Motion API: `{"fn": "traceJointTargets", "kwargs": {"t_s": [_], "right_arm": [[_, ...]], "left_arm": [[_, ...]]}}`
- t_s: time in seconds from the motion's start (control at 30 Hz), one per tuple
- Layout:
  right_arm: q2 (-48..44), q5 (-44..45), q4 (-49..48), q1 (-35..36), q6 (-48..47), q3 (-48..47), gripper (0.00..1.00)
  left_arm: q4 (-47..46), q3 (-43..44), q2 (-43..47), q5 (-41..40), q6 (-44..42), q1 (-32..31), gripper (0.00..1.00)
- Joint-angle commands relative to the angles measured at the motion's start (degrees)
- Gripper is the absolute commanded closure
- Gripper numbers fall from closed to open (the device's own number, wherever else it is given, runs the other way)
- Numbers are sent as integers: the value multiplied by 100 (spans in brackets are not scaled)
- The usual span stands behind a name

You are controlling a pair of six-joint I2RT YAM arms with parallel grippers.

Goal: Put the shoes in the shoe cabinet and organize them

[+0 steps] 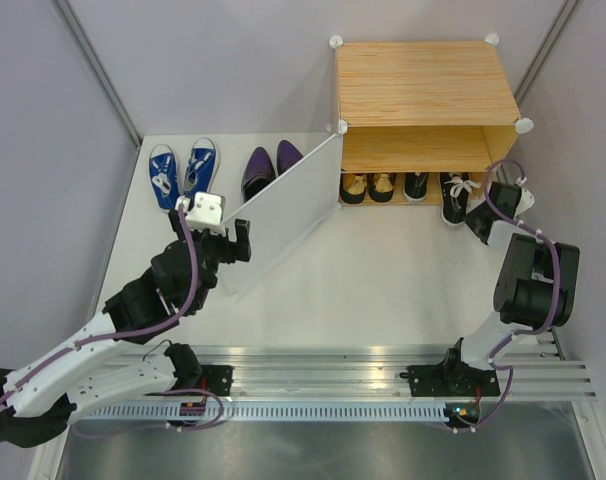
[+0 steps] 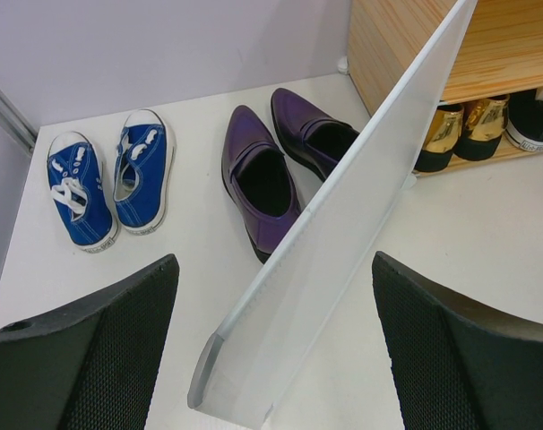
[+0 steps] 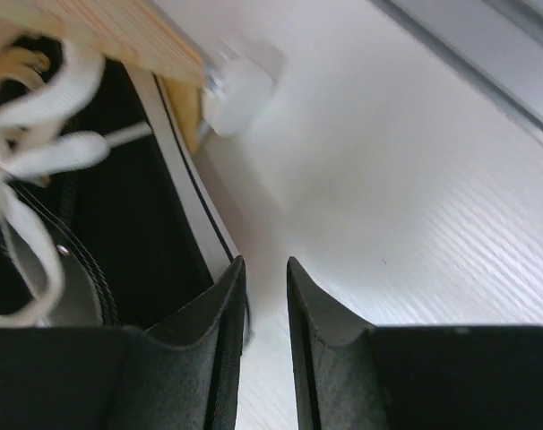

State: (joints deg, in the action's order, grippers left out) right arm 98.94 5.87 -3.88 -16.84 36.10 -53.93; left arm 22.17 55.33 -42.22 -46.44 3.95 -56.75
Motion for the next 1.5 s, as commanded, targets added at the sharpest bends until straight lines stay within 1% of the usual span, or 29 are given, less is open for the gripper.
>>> {"fn": "traceJointTargets", "kwargs": {"t_s": [0.0, 0.17, 0.33, 0.43, 0.63, 0.77, 0.97, 1.03, 1.13, 1.3, 1.47], "right_arm": [[-471, 28, 80, 14, 161, 505, 70], [-954, -208, -33, 32, 275, 1304, 70], [-1157, -578, -69, 32, 319, 1403, 69], [-1122, -788, -104, 32, 459, 1289, 68], [-649, -956, -104, 32, 679, 692, 68], [-253, -807, -95, 23, 793, 34, 68], [503, -868, 133, 23, 838, -1012, 68], [592, -868, 247, 32, 776, -1128, 68], [365, -833, 247, 32, 706, -927, 68], [-505, -789, -95, 40, 715, 66, 67], [-963, -868, -245, 189, 706, 875, 66]], "left_arm": [[-143, 4, 3, -41, -201, -11, 9], [-143, -5, 117, -50, -184, -11, 9], [-126, 13, 56, 82, -149, -11, 9], [-117, 4, 47, 91, -140, -20, 9], [-117, -5, -14, 47, -149, -11, 9], [-117, -14, -94, 21, -166, -11, 9], [-117, -22, -217, -6, -157, -11, 9], [-117, -22, -278, -23, -157, -11, 9], [-117, -22, -305, -32, -157, -11, 9], [-108, -14, -331, -23, -122, -11, 9], [-99, -14, -296, 20, -96, -11, 9]]}}
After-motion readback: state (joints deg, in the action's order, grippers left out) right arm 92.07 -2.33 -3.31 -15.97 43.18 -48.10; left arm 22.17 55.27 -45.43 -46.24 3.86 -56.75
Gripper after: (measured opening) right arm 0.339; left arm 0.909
